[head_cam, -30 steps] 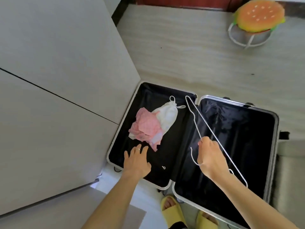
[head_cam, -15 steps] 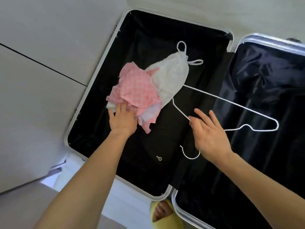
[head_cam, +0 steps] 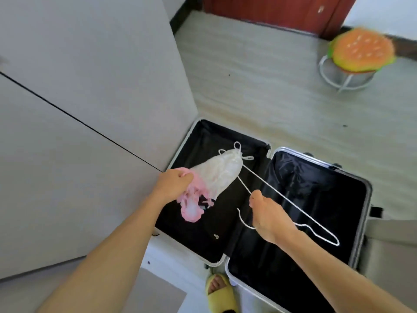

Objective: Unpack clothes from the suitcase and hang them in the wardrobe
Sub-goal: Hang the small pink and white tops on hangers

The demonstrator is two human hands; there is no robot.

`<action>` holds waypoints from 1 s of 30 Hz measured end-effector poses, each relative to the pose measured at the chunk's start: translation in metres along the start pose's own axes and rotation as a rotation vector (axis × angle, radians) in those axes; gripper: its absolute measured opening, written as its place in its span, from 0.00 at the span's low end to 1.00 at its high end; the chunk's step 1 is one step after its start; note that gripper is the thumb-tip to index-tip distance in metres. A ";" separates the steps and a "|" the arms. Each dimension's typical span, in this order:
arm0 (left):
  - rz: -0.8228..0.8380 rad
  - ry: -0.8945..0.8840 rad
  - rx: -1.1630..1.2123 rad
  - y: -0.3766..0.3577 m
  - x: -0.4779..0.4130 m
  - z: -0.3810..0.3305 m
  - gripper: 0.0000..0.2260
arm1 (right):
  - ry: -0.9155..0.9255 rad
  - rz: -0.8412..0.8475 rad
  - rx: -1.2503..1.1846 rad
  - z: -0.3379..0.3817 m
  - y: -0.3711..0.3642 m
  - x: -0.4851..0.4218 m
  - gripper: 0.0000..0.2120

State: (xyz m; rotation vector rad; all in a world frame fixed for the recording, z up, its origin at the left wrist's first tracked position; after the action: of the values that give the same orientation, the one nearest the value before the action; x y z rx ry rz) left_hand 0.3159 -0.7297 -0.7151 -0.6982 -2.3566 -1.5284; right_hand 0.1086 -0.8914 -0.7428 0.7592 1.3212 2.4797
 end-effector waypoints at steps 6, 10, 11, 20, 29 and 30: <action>-0.101 0.046 0.217 0.171 0.145 -0.096 0.14 | -0.002 -0.050 -0.183 0.092 0.164 0.061 0.06; -0.199 0.061 0.420 0.254 0.261 -0.138 0.14 | 0.029 -0.195 -0.376 0.156 0.259 0.136 0.12; -0.204 0.074 0.488 0.269 0.296 -0.149 0.15 | 0.040 -0.230 -0.411 0.169 0.280 0.167 0.15; -0.203 0.026 1.015 0.340 0.514 -0.187 0.06 | -0.015 -0.190 -0.426 0.208 0.313 0.345 0.29; -0.229 -0.168 0.702 0.378 0.648 -0.134 0.10 | 0.026 -0.265 -0.197 0.255 0.293 0.431 0.20; -0.224 -0.178 0.633 0.379 0.656 -0.124 0.12 | 0.036 -0.246 -0.123 0.258 0.294 0.434 0.17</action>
State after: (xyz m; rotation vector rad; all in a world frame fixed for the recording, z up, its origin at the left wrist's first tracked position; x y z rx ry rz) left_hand -0.0559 -0.5452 -0.0686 -0.4350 -2.9001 -0.7092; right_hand -0.1041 -0.6903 -0.2374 0.4935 1.1821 2.3608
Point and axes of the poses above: each hand's wrist, its own x-axis away from the middle knuckle, its own y-axis out of the back of the hand, z = x × y, the point moved 4 cm from there along -x, towards the middle knuckle, and after that the axes turned 14 degrees about -z, right-handed, at the moved point
